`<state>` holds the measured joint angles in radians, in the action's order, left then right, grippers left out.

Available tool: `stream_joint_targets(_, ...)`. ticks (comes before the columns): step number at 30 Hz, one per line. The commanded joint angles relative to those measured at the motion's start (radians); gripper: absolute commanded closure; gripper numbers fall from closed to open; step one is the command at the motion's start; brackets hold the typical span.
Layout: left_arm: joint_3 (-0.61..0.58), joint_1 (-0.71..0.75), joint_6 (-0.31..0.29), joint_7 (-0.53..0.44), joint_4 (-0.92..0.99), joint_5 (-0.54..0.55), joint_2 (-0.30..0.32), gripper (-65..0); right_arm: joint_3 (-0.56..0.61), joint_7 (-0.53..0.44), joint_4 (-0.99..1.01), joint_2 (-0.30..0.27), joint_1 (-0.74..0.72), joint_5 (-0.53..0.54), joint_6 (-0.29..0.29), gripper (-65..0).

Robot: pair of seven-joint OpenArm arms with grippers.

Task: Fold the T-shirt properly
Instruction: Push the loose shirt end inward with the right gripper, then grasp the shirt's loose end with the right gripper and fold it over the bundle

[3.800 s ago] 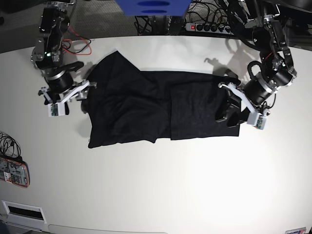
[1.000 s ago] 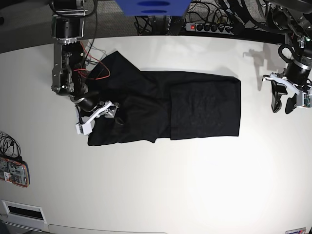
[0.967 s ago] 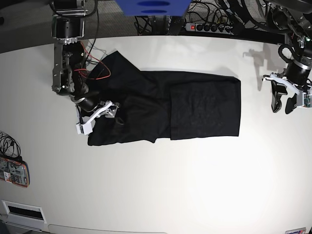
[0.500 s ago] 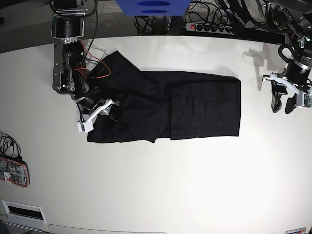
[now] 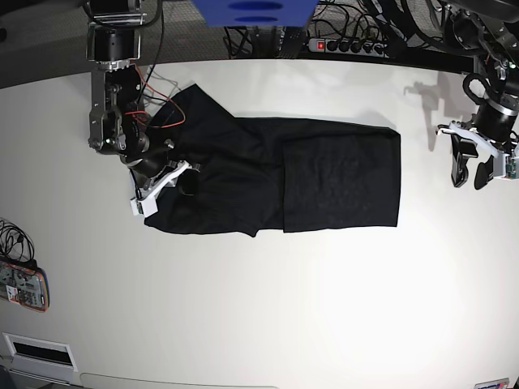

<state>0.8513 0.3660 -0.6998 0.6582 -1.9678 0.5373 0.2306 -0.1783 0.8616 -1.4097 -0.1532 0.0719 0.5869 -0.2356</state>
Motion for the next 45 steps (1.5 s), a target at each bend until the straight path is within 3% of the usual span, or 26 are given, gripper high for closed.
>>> stream_joint_targets(1, 0.006, -0.002, 0.002, -0.027, -0.017, 0.017, 0.017, -26.5, 0.001, 0.021, -0.006, -0.006, -0.002, -0.012, 0.005, 0.0)
stream_joint_targets(7, 0.006, -0.002, 0.002, -0.027, -0.017, 0.017, 0.016, -26.5, 0.003, 0.021, -0.056, -0.007, -0.004, -0.057, 0.006, 0.0)
stream_joint_targets(17, 0.006, -0.002, 0.002, -0.024, -0.017, 0.017, 0.014, -26.5, -0.005, 0.137, -0.276, 0.000, -0.011, -0.583, 0.006, 0.0)
stream_joint_targets(22, 0.006, -0.002, 0.002, -0.025, -0.017, 0.017, 0.014, -26.5, -0.003, 0.146, -0.277, 0.000, -0.045, -0.706, 0.006, 0.0)
stream_joint_targets(26, 0.006, 0.000, 0.002, -0.024, -0.017, 0.017, 0.011, -26.5, 0.006, 0.218, -0.279, 0.000, -0.097, -0.795, 0.006, 0.0)
stream_joint_targets(32, 0.006, 0.000, 0.002, -0.025, -0.018, 0.017, -0.006, -26.5, 0.156, 0.302, -0.313, 0.010, -0.140, -0.933, 0.006, 0.0)
stream_joint_targets(37, 0.006, 0.000, 0.002, -0.024, -0.018, 0.017, -0.006, -26.5, 0.274, 0.311, -0.334, 0.099, -0.145, -1.117, 0.006, 0.0)
stream_joint_targets(45, 0.004, 0.021, 0.002, -0.027, -0.017, 0.017, -0.006, -26.5, 0.472, 0.311, -0.336, 0.271, -0.139, -1.517, 0.006, 0.0)
